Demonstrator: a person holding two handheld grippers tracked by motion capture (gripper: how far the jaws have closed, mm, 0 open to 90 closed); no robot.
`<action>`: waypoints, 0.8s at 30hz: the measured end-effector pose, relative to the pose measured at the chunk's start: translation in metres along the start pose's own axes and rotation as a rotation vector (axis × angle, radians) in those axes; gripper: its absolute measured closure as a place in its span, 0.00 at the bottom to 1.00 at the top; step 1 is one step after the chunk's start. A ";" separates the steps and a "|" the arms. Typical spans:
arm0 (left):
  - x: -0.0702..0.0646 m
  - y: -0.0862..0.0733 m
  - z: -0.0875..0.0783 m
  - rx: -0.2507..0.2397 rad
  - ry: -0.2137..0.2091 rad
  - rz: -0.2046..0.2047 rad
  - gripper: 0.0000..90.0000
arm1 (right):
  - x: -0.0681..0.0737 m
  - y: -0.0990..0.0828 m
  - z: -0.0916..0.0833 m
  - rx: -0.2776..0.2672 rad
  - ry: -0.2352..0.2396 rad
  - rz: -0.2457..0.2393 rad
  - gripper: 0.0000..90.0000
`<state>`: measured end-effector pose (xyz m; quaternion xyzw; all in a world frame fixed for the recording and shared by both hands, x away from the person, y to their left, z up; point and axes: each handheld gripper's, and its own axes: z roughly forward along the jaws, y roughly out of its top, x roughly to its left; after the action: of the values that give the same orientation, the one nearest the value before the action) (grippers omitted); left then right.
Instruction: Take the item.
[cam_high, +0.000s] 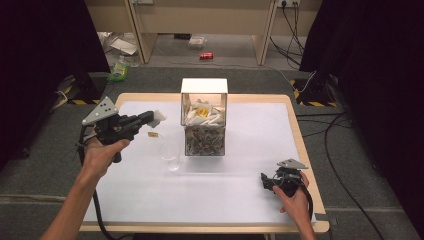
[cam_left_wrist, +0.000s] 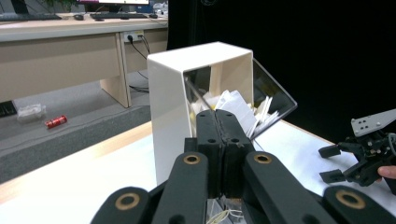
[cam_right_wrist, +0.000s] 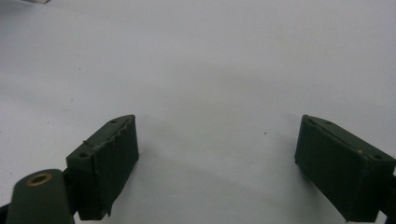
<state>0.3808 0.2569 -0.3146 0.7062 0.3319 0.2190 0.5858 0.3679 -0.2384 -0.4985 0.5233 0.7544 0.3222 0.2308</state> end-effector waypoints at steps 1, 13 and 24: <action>0.000 0.000 0.000 0.000 0.000 0.000 0.98 | 0.000 0.000 0.000 0.000 0.000 0.001 0.15; 0.000 -0.037 0.012 0.020 -0.001 -0.053 0.98 | 0.000 0.000 0.000 -0.001 0.000 -0.001 0.15; -0.002 -0.060 0.030 0.052 -0.017 -0.096 0.98 | 0.000 0.000 0.000 0.000 0.000 -0.001 0.16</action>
<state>0.3881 0.2404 -0.3794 0.7063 0.3660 0.1757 0.5799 0.3679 -0.2384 -0.4985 0.5228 0.7546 0.3223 0.2310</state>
